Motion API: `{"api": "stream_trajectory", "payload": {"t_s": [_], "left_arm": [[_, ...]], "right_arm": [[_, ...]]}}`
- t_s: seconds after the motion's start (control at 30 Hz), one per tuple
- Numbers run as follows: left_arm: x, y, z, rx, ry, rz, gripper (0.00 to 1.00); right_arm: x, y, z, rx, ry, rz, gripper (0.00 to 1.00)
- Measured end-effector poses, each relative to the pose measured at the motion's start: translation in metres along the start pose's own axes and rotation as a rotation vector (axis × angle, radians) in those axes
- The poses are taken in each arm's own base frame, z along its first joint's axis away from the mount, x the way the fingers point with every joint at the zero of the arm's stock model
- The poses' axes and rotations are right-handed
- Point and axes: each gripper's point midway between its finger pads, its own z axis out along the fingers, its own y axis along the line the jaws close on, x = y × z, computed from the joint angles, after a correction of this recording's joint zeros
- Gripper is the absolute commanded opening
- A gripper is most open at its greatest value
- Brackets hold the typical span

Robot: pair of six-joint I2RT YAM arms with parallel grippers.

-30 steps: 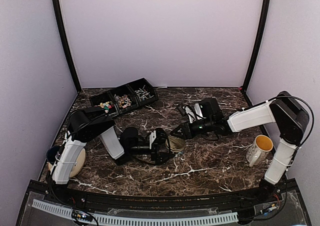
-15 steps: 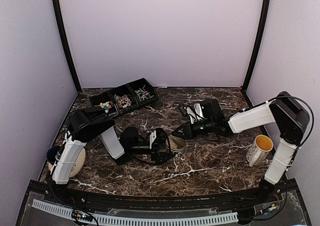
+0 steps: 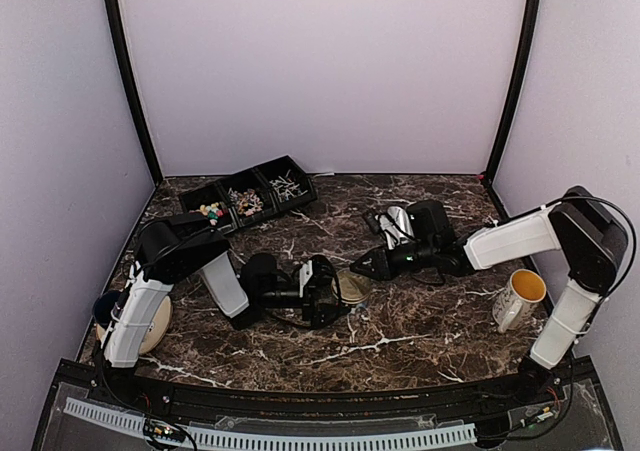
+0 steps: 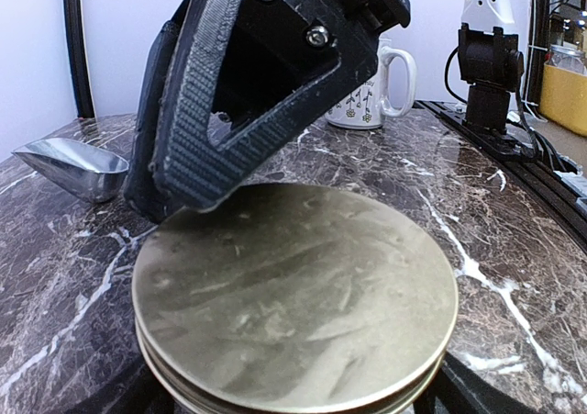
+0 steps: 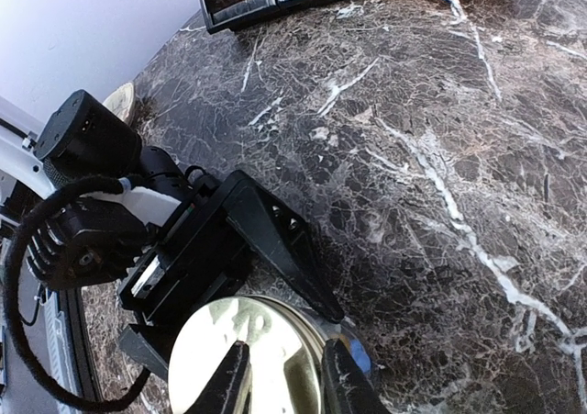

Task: Pack the candies
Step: Screw the box lid onto the packing box.

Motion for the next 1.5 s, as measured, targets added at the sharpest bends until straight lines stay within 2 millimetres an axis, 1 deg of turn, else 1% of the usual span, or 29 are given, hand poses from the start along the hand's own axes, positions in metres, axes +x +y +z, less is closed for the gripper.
{"api": "stream_trajectory", "payload": {"t_s": [0.5, 0.73, 0.87, 1.0, 1.33, 1.5], "left_arm": [[0.0, 0.0, 0.0, 0.001, 0.0, 0.0, 0.88], [0.0, 0.0, 0.0, 0.001, 0.0, 0.0, 0.88], [0.0, 0.0, 0.0, 0.001, 0.0, 0.0, 0.88], [0.0, 0.0, 0.0, 0.0, 0.0, 0.0, 0.88], [0.0, 0.0, 0.0, 0.0, 0.0, 0.0, 0.88], [0.0, 0.001, 0.0, -0.005, 0.0, 0.0, 0.88]], "right_arm": [[0.013, 0.0, -0.017, 0.033, 0.0, 0.01, 0.24], [0.025, 0.002, -0.025, 0.041, 0.018, 0.023, 0.24], [0.033, 0.003, -0.028, 0.041, 0.032, 0.028, 0.23], [0.036, 0.005, -0.029, 0.042, 0.04, 0.03, 0.23], [0.045, 0.017, -0.033, 0.053, 0.068, 0.02, 0.23], [0.053, 0.025, -0.033, 0.038, 0.09, 0.012, 0.23]]}}
